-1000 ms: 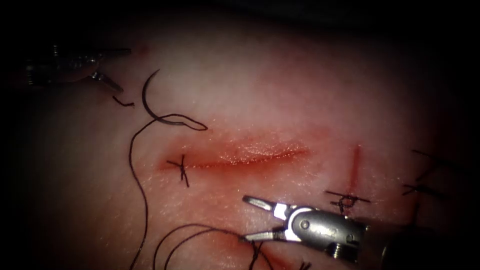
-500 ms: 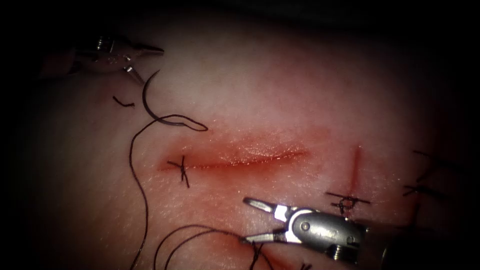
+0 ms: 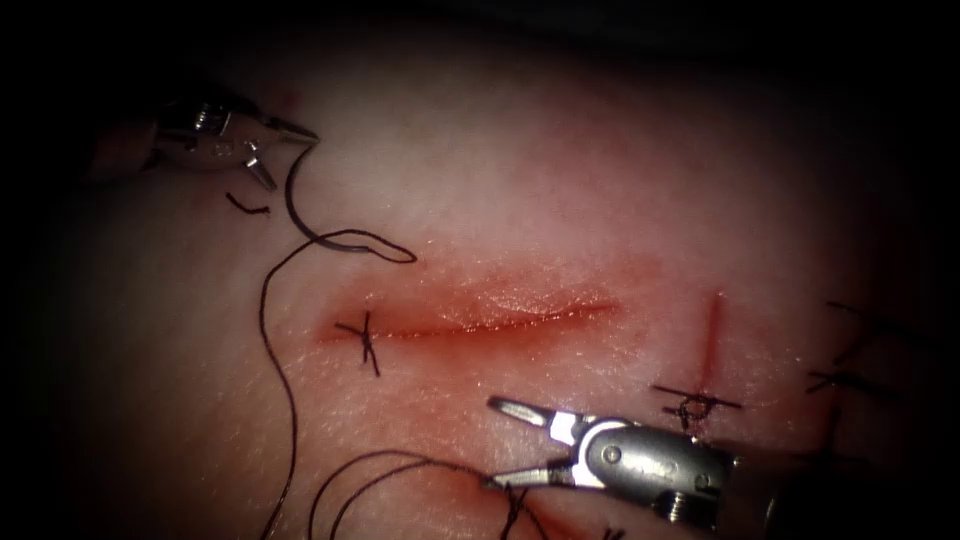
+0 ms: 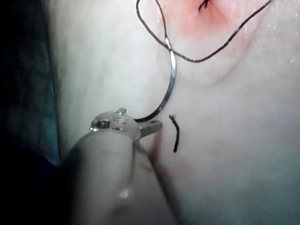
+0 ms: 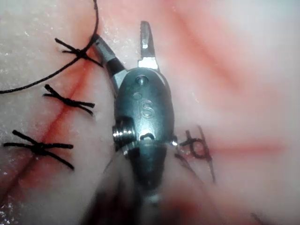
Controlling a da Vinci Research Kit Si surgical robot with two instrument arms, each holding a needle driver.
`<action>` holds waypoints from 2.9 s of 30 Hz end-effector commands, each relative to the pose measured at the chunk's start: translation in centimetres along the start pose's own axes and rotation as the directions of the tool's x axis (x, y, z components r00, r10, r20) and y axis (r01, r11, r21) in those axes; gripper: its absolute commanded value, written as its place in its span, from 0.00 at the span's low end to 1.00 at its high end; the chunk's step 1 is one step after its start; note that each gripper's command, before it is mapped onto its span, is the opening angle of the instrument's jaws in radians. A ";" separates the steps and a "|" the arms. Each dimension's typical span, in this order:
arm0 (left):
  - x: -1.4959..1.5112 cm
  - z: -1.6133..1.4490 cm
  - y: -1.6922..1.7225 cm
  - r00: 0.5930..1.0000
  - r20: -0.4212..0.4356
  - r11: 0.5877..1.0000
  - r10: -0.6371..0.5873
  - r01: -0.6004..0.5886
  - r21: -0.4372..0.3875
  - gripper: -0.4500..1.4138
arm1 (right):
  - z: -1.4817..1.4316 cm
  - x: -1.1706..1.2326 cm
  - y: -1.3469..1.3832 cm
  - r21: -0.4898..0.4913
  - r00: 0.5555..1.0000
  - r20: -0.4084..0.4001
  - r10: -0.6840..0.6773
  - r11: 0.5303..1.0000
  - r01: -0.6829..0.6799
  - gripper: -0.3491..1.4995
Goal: Wound Closure
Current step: Grab the needle with the left needle holder, then hand the needle to the needle driver on the right.
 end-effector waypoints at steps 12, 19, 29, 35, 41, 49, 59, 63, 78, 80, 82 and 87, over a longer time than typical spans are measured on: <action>0.14 0.19 -0.02 0.995 0.027 0.993 0.098 -0.096 -0.066 0.23 | 0.09 -0.05 -0.01 0.000 1.000 -0.001 0.001 1.000 -0.001 0.66; 0.16 0.20 0.01 0.995 0.031 0.993 0.099 -0.097 -0.067 0.06 | 0.09 -0.05 0.00 -0.001 1.000 -0.001 0.002 1.000 -0.002 0.67; 0.13 0.13 -0.09 0.977 0.172 0.992 -0.127 0.123 0.035 0.00 | 0.06 -0.01 0.01 0.001 1.000 0.000 0.007 1.000 -0.007 0.65; 0.19 -0.01 -0.12 0.907 0.247 0.889 -0.341 0.227 0.398 0.00 | -0.02 0.23 -0.01 -0.039 0.997 -0.003 0.077 0.996 -0.078 0.58; 0.42 -0.16 -0.19 0.880 0.266 0.844 -0.394 0.231 0.485 0.00 | -0.07 0.75 0.00 -0.125 0.977 -0.051 0.206 0.969 -0.211 0.60; 1.01 -0.30 -0.16 0.836 0.287 0.799 -0.467 0.260 0.542 0.00 | -0.04 1.34 0.02 -0.187 0.924 -0.142 0.355 0.907 -0.377 0.39; 1.61 -0.55 0.03 0.781 0.336 0.729 -0.526 0.209 0.652 0.00 | 0.17 2.03 0.23 -0.268 0.843 -0.274 0.463 0.805 -0.529 0.55; 1.73 -0.59 0.11 0.768 0.363 0.713 -0.528 0.168 0.681 0.00 | 0.39 2.17 0.30 -0.282 0.826 -0.292 0.482 0.782 -0.556 0.62; 1.84 -0.59 0.21 0.766 0.377 0.710 -0.521 0.144 0.689 0.00 | 0.96 1.65 0.71 -0.361 0.786 -0.227 0.575 0.700 -0.617 0.35; 1.84 -0.59 0.21 0.768 0.375 0.710 -0.519 0.143 0.689 0.00 | 0.93 1.52 0.73 -0.364 0.778 -0.216 0.590 0.691 -0.625 0.33; 1.84 -0.59 0.21 0.770 0.374 0.710 -0.518 0.143 0.690 0.00 | 0.90 1.39 0.75 -0.371 0.774 -0.201 0.601 0.684 -0.628 0.31; 1.83 -0.59 0.22 0.772 0.372 0.710 -0.515 0.141 0.690 0.00 | 0.80 1.18 0.74 -0.381 0.756 -0.186 0.628 0.663 -0.644 0.28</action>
